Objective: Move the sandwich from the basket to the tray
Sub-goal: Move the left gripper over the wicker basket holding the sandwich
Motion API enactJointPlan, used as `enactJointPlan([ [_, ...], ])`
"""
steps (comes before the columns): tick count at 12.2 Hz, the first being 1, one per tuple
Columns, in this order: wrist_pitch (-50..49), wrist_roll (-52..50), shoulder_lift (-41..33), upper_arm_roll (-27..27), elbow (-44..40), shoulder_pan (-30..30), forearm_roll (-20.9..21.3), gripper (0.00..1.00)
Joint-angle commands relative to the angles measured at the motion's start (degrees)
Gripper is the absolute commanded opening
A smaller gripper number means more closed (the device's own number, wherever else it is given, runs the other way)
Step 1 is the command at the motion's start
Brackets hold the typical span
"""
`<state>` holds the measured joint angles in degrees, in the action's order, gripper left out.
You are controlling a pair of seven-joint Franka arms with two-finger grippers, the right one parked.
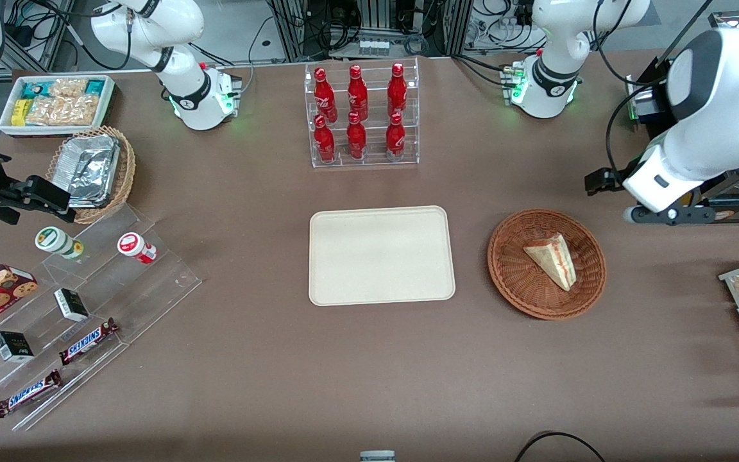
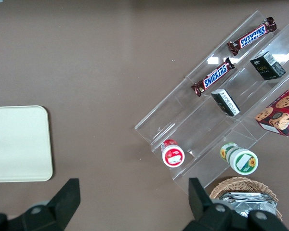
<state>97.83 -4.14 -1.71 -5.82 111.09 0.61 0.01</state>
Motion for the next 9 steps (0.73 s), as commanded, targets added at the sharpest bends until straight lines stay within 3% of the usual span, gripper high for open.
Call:
enactJointPlan([
  [1,8.4,0.5,-1.5,0.2,7.7,0.0,0.3,1.0],
  [5,23.3,0.3,-0.8,0.2,17.2,-0.2,0.3,1.0],
  [9,26.4,-3.0,1.3,0.3,17.8,-0.2,0.1,1.0],
])
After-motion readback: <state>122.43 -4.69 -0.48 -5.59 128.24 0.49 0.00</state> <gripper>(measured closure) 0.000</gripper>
